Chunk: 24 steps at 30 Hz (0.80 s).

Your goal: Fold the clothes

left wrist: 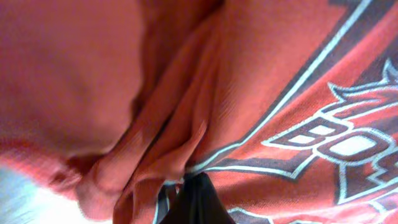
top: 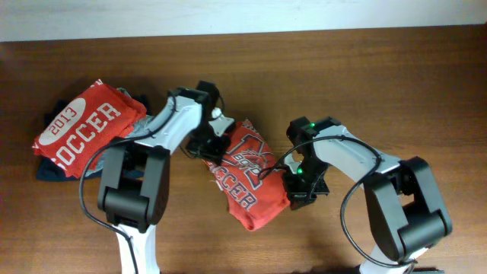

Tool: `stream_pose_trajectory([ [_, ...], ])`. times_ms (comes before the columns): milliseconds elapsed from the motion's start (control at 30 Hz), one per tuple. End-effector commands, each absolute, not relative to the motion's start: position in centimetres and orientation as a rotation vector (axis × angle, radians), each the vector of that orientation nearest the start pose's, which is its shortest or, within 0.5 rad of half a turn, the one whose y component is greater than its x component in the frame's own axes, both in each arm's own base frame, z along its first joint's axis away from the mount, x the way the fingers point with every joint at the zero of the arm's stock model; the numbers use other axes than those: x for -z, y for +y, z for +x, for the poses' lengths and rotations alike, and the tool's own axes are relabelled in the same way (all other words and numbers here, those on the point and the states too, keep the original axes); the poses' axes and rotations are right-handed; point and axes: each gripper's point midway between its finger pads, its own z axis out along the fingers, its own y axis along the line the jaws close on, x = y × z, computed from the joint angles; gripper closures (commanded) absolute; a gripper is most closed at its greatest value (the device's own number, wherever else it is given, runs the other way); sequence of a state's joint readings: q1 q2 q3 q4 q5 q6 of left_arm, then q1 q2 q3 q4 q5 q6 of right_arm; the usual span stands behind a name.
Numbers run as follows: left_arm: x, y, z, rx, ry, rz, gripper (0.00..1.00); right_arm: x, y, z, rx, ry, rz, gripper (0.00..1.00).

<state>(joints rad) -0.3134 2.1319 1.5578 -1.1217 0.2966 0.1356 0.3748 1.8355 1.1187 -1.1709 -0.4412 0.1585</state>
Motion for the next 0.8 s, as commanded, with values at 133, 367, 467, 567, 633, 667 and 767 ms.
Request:
stream_pose_trajectory([
  [133,-4.7,-15.2,38.4,0.376,3.069,0.617,0.92,-9.6,20.4,21.5,-1.093,3.134,-0.568,0.95],
  [367,-4.8,-15.4,38.8,0.377,3.051,0.618,0.88,-9.7,23.3,23.4,-1.271,2.964,-0.628,0.95],
  [467,-4.8,-15.4,38.8,0.377,3.051,0.618,0.87,-9.2,24.8,23.5,-1.29,2.921,-0.701,0.95],
  [567,-4.8,-15.4,38.9,0.376,3.047,0.618,0.83,-8.3,25.9,22.9,-1.277,2.968,-0.694,0.94],
  [633,-4.7,-15.4,39.1,0.376,3.039,0.62,0.8,-6.9,25.8,22.9,-1.175,3.039,-0.649,0.94],
  [667,-4.7,-15.5,39.1,0.376,3.036,0.625,0.79,-6.1,25.5,23.0,-1.102,3.082,-0.611,0.94],
  [767,-4.6,-15.5,39.3,0.376,3.031,0.624,0.79,-4.2,25.0,22.8,-0.993,3.165,-0.565,0.94],
])
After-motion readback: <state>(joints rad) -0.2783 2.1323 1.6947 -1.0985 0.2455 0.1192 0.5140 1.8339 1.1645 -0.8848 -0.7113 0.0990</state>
